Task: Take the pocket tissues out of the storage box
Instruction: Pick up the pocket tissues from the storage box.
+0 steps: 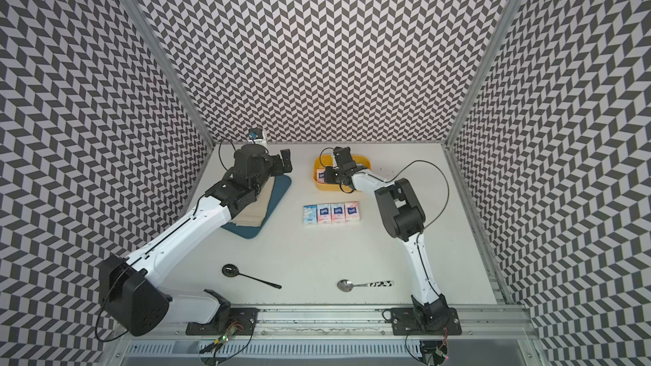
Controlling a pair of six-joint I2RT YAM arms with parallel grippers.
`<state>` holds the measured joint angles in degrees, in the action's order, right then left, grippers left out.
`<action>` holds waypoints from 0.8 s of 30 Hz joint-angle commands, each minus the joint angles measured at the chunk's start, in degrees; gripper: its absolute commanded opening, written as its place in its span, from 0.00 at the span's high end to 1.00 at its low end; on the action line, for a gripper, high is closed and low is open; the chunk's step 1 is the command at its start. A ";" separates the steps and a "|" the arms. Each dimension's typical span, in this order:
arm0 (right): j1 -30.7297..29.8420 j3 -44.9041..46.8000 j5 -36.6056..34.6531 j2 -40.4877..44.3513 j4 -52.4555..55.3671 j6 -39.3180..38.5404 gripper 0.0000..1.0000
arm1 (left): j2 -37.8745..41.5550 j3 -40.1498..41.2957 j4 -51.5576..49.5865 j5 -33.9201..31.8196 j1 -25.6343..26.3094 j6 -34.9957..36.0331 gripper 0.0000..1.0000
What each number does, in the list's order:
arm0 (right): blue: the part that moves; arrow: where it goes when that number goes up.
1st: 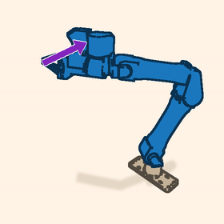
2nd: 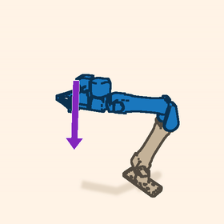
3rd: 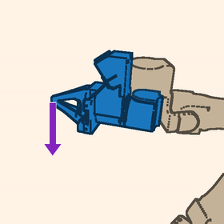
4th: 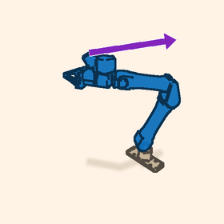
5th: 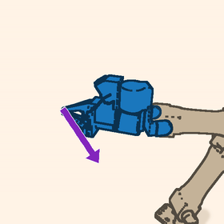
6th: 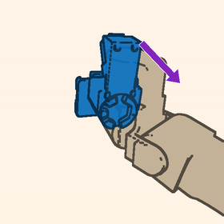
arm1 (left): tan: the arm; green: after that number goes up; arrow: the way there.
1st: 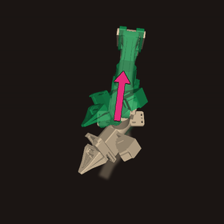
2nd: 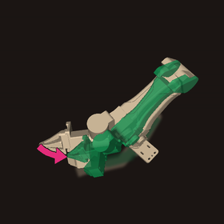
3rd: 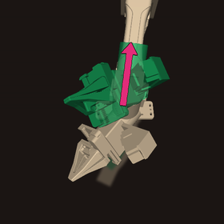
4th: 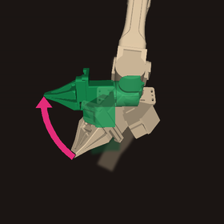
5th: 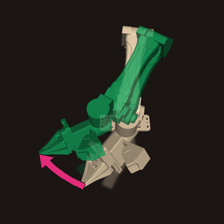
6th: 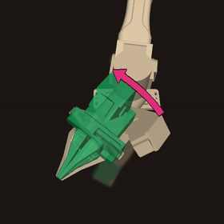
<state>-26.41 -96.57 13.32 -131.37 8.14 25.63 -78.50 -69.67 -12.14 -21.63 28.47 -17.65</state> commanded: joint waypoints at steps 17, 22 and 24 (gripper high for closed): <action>4.14 16.31 -1.48 25.95 -0.14 -4.13 0.98 | 1.21 -3.14 -0.52 -0.04 0.00 -1.03 0.01; 8.98 29.72 -2.02 37.80 1.60 -6.27 0.98 | 0.33 -3.36 1.32 1.74 0.00 -1.50 0.01; 10.48 33.53 -2.41 41.31 3.17 -7.37 0.98 | -0.29 -4.10 1.35 2.35 0.04 -1.65 0.01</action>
<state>-17.96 -66.74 12.23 -94.04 9.82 20.75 -77.82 -71.44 -12.32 -20.82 28.47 -18.74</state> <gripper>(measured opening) 0.058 0.993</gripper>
